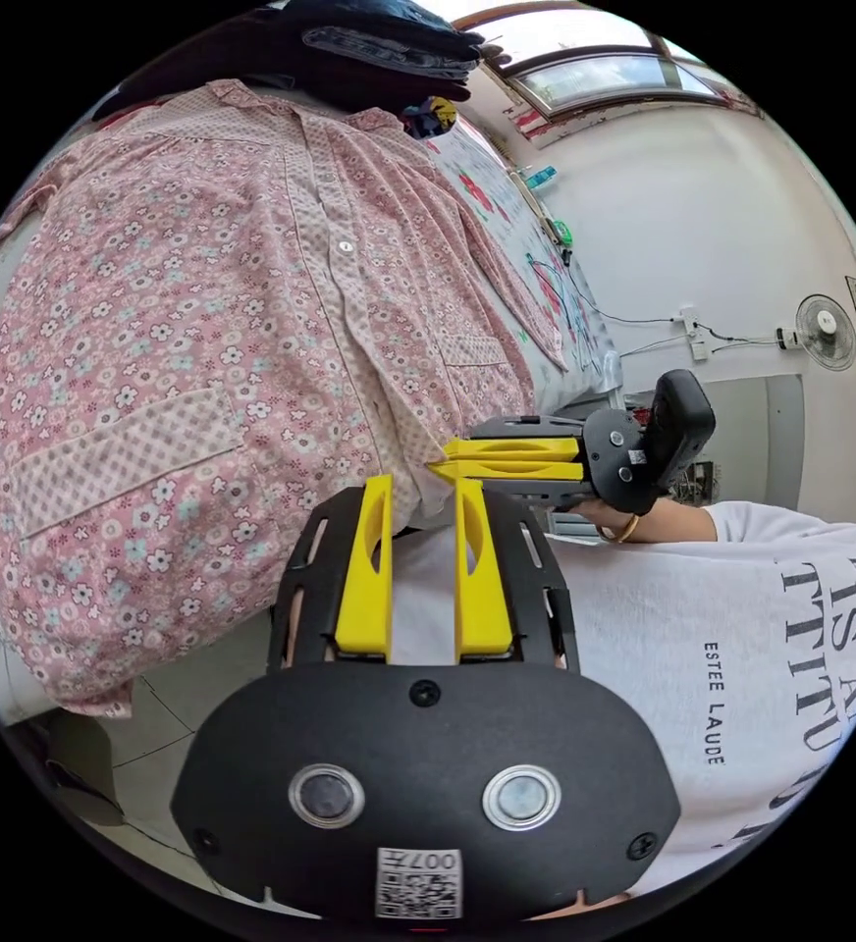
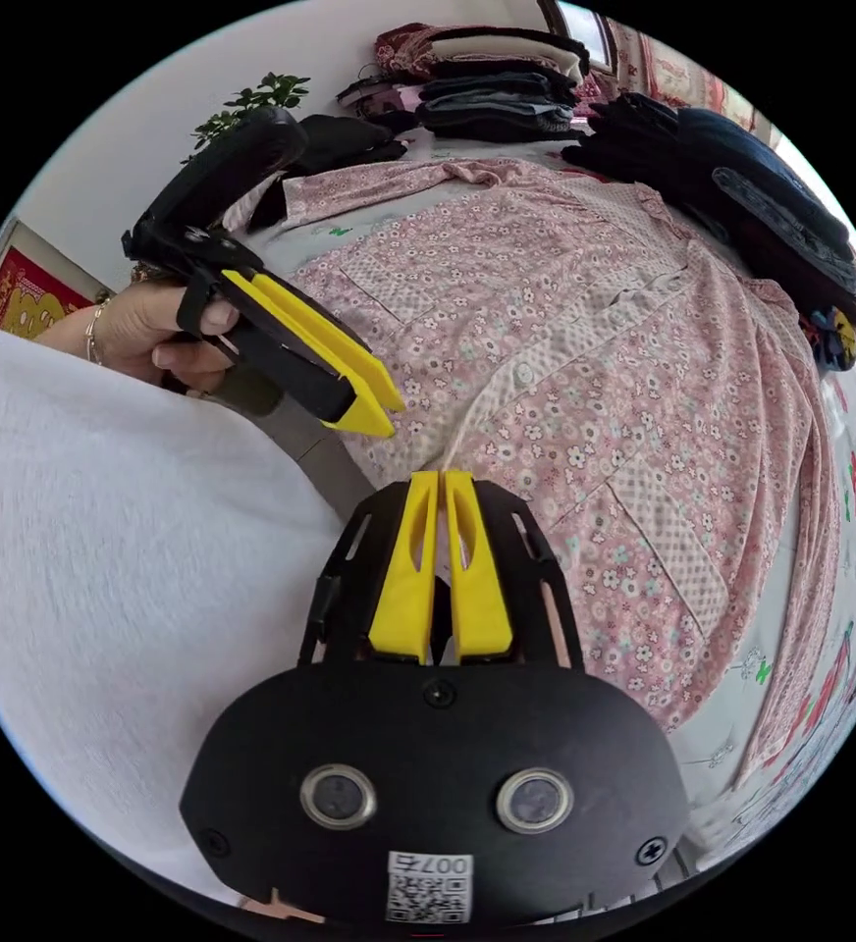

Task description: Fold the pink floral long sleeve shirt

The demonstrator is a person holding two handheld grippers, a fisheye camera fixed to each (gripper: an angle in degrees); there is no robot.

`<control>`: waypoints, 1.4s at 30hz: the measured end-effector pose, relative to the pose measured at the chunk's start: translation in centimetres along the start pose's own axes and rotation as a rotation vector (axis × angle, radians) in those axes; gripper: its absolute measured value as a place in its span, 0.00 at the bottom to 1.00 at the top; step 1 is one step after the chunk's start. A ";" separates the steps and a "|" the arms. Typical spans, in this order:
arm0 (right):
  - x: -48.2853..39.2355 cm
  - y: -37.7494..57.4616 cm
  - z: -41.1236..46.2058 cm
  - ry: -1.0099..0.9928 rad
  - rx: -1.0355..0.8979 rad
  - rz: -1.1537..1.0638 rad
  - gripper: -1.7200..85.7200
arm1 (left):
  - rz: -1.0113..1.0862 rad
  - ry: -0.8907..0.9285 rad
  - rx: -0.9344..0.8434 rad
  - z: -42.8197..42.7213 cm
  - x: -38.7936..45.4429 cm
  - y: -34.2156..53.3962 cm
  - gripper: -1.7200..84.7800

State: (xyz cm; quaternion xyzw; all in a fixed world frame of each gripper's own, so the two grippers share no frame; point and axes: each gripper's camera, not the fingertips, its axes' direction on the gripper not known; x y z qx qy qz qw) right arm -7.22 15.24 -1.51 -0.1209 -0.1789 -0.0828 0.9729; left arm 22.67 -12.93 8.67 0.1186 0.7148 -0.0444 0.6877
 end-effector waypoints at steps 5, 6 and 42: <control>-3.8 0.0 -4.8 0.036 0.131 -0.089 0.02 | 0.027 -0.010 0.060 -3.2 2.0 2.7 0.12; -4.5 -0.4 -4.8 0.029 0.131 -0.095 0.03 | 0.021 -0.005 0.064 -3.6 2.1 3.3 0.12; 39.1 19.2 -14.9 0.578 -0.068 1.130 0.03 | -0.779 -0.114 0.605 -34.4 -8.1 -3.8 0.11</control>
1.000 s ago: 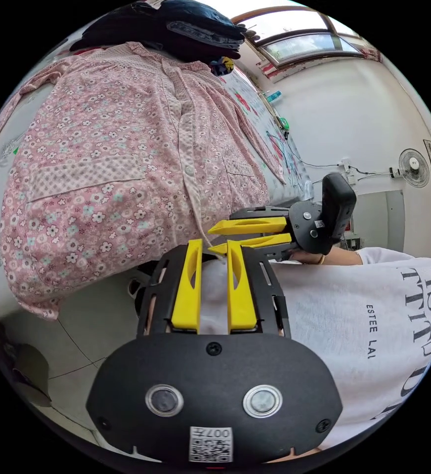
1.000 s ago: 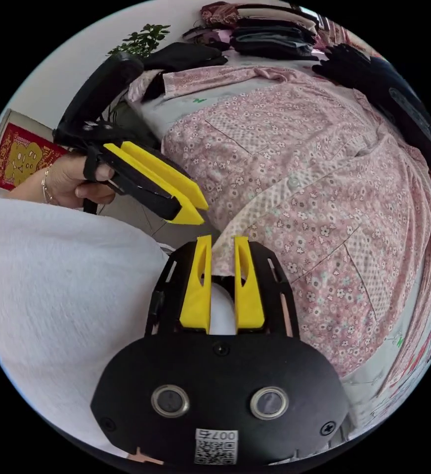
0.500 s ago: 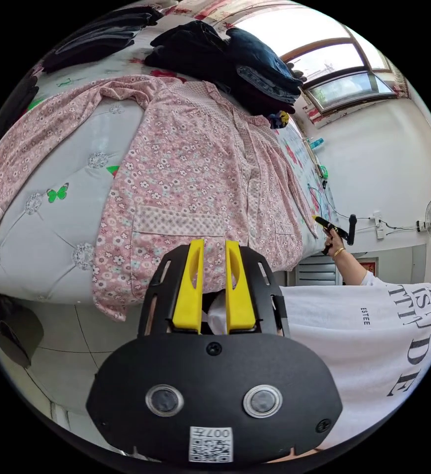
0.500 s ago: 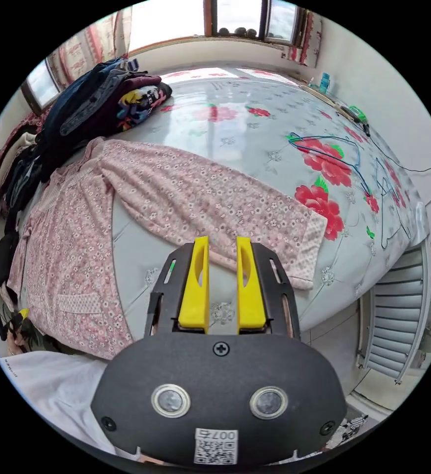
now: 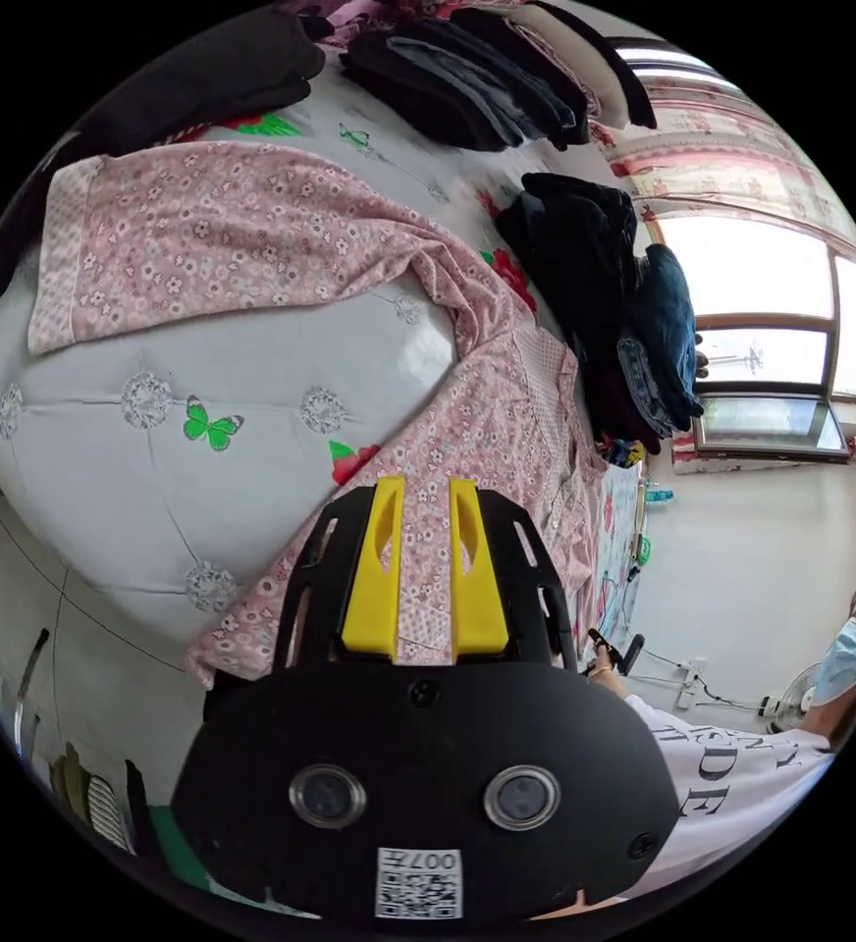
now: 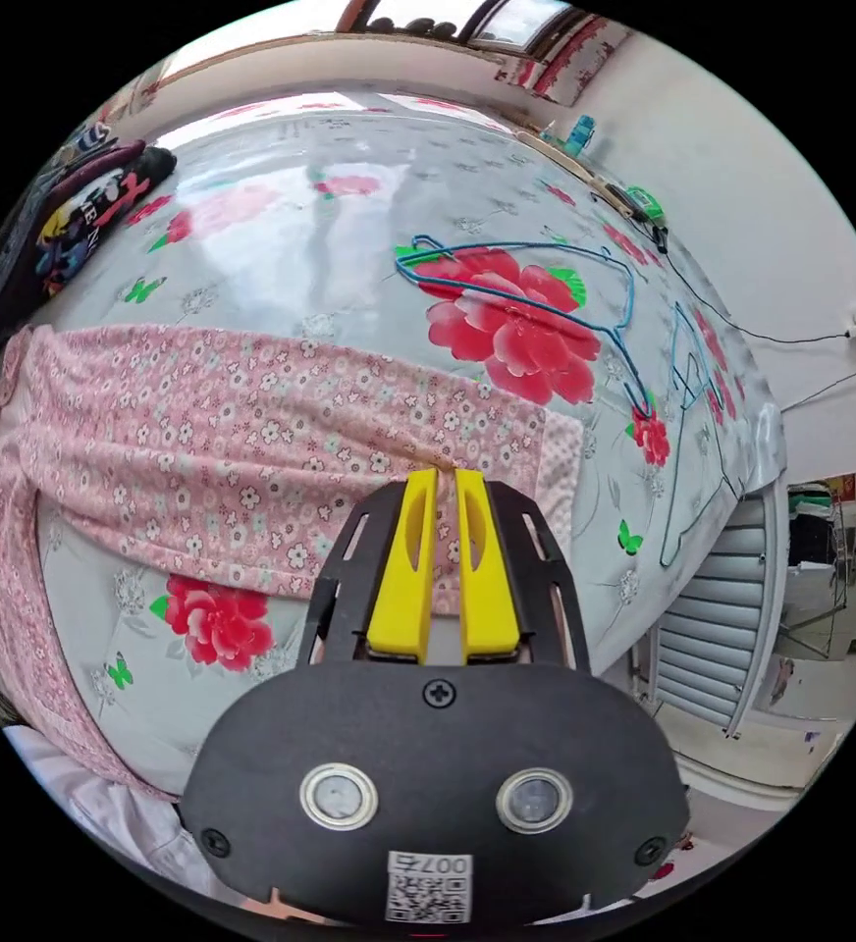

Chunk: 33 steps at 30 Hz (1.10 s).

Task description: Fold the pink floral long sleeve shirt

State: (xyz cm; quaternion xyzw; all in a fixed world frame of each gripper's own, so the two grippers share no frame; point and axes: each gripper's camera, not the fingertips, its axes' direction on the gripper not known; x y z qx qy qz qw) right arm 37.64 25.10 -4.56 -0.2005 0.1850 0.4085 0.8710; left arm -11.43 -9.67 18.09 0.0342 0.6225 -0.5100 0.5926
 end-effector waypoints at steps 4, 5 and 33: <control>-0.4 -1.1 -1.3 0.107 -0.011 0.023 0.02 | -0.056 0.000 0.093 -3.8 -1.2 -2.4 0.12; -0.6 -0.8 -1.9 0.135 0.010 0.029 0.02 | -0.060 0.002 0.105 -4.4 -1.3 -2.8 0.12; -24.4 25.7 -21.6 -0.652 0.274 -0.099 0.02 | 0.048 0.342 0.463 -17.3 -7.3 -9.9 0.01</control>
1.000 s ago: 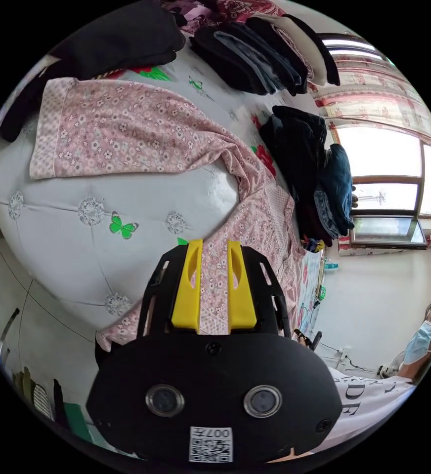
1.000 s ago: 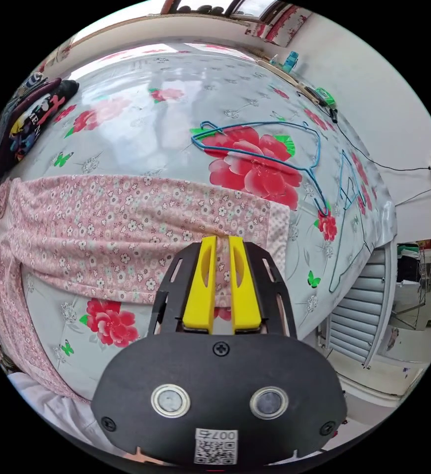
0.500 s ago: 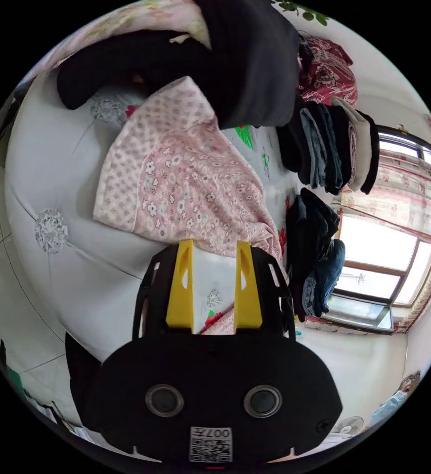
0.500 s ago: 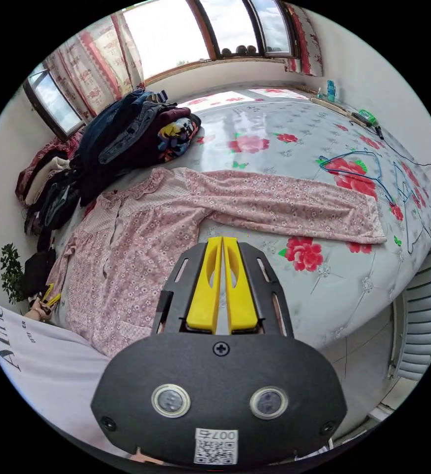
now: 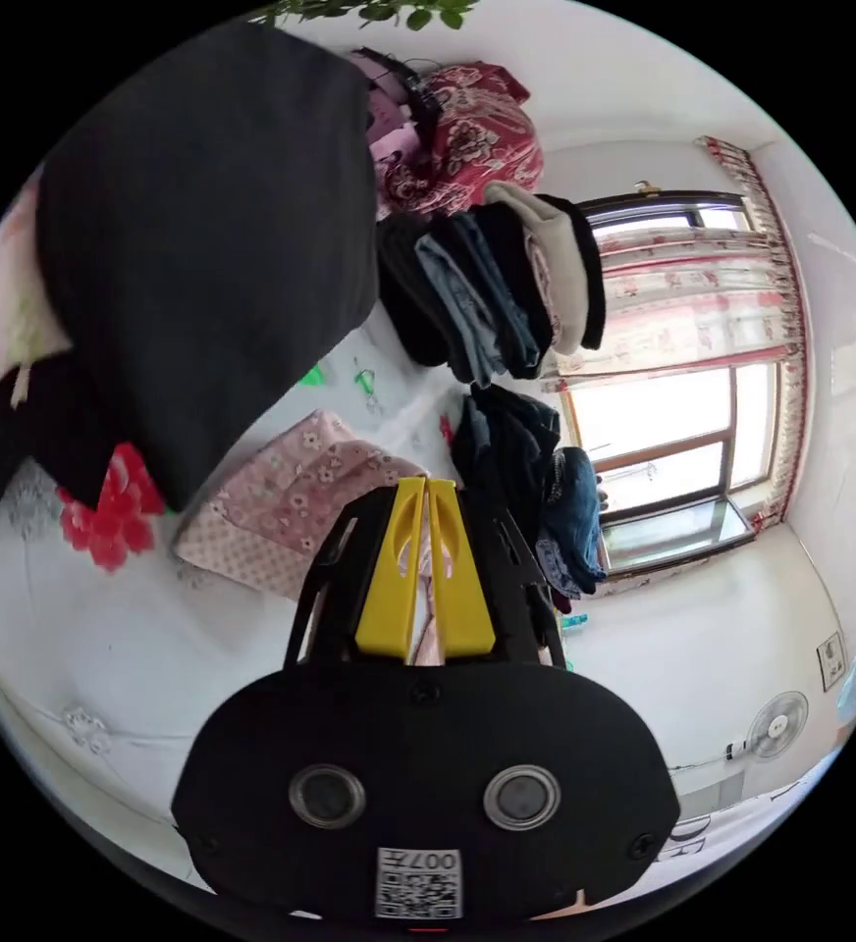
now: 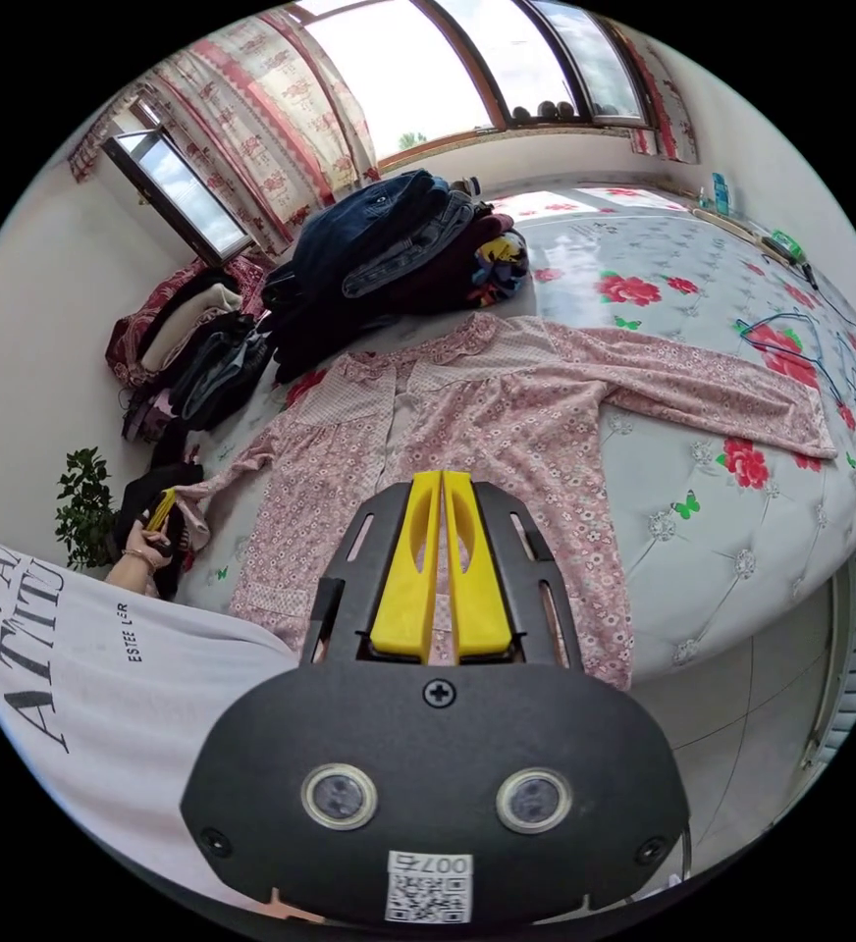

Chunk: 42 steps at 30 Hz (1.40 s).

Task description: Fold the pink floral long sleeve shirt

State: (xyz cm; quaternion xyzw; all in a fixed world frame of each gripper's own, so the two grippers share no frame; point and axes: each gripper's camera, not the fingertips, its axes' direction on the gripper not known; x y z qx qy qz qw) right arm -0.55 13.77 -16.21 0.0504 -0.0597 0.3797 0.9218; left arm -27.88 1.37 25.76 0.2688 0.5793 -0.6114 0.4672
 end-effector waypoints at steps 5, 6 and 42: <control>-1.5 0.5 0.6 -0.007 -0.005 -0.025 0.02 | 0.114 0.112 0.102 -0.1 4.7 -4.1 0.01; -1.7 0.5 0.7 -0.010 -0.002 -0.027 0.02 | 0.134 0.118 0.108 0.5 5.7 -4.4 0.01; -1.0 -16.5 22.3 0.121 -0.188 -0.264 0.03 | 0.823 -0.246 -0.797 34.7 9.8 28.7 0.13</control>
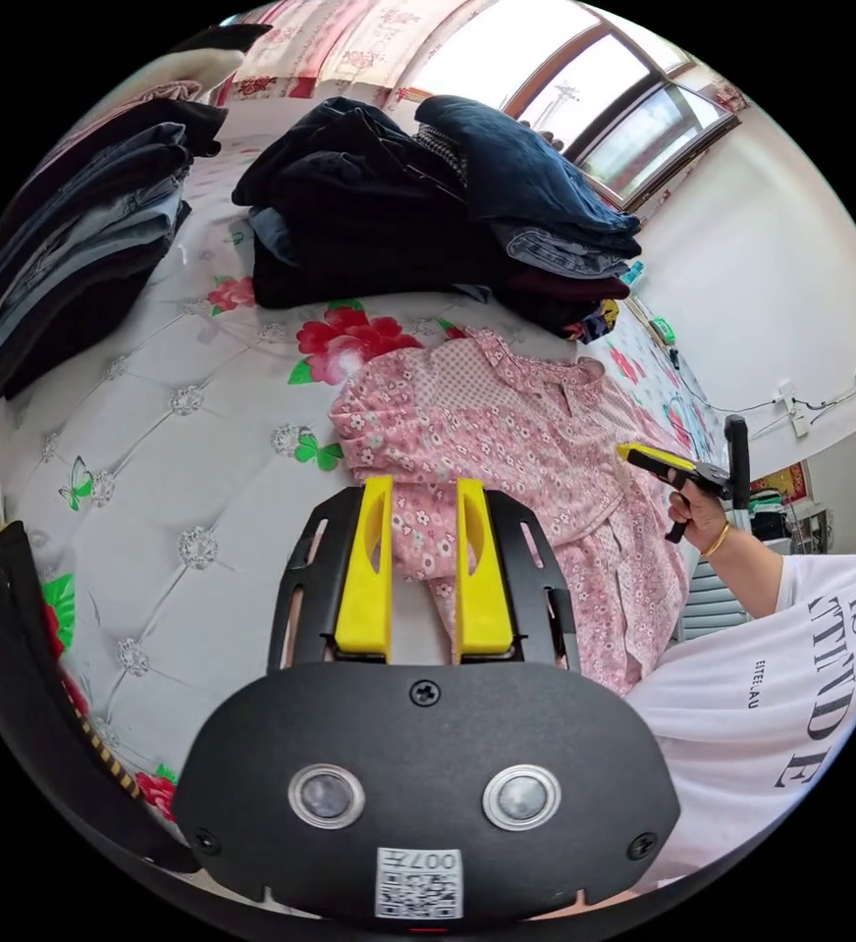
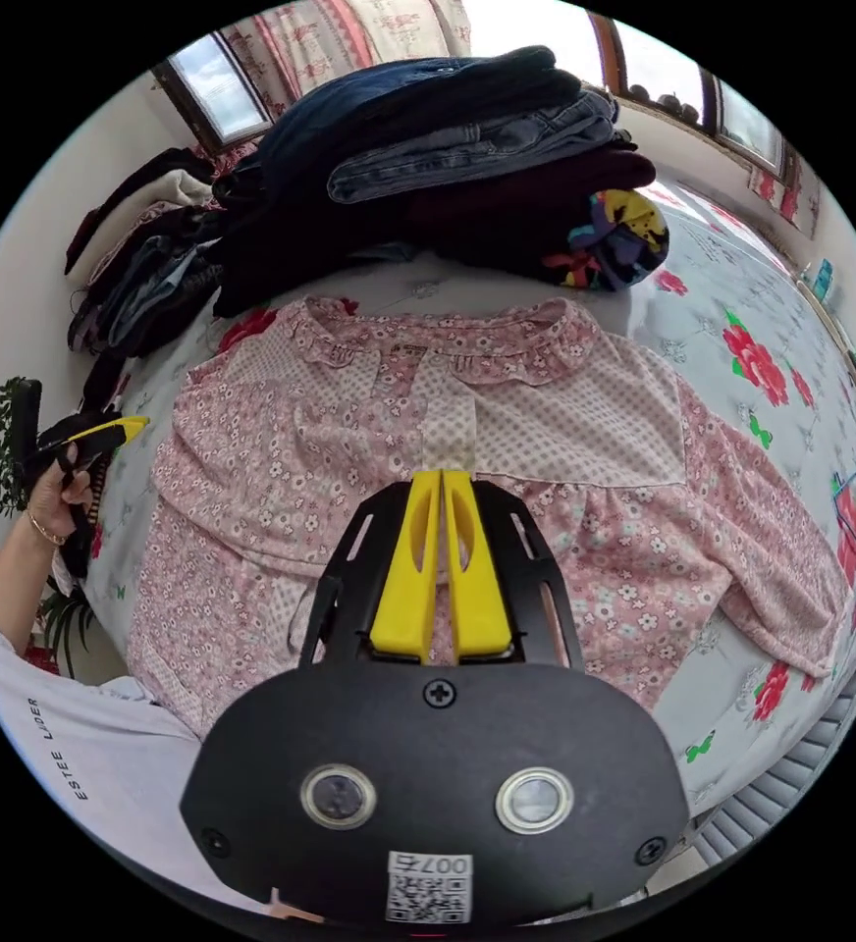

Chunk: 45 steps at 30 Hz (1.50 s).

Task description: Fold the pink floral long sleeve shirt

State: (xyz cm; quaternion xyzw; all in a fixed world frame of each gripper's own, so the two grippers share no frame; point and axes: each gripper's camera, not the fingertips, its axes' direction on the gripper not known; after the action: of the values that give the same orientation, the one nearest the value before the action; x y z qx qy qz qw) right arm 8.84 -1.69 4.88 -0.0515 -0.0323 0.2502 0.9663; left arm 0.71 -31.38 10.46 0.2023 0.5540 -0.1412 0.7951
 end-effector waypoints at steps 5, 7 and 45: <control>1.4 0.0 -6.8 0.037 0.225 -0.019 0.02 | 0.028 0.007 0.013 2.0 -2.3 -2.7 0.13; 3.4 -0.1 -8.9 0.005 0.274 0.005 0.03 | 0.061 0.001 0.009 3.2 -2.9 -3.7 0.14; 17.9 -1.5 -4.6 -0.031 0.060 0.198 0.10 | -0.011 -0.033 -0.063 11.5 -16.6 -13.2 0.07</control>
State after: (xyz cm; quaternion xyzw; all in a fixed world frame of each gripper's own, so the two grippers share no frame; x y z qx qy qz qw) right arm 25.64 5.35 1.15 -0.0216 -0.0344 0.3461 0.9373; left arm -1.49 -48.46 27.39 0.1717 0.5462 -0.1315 0.8092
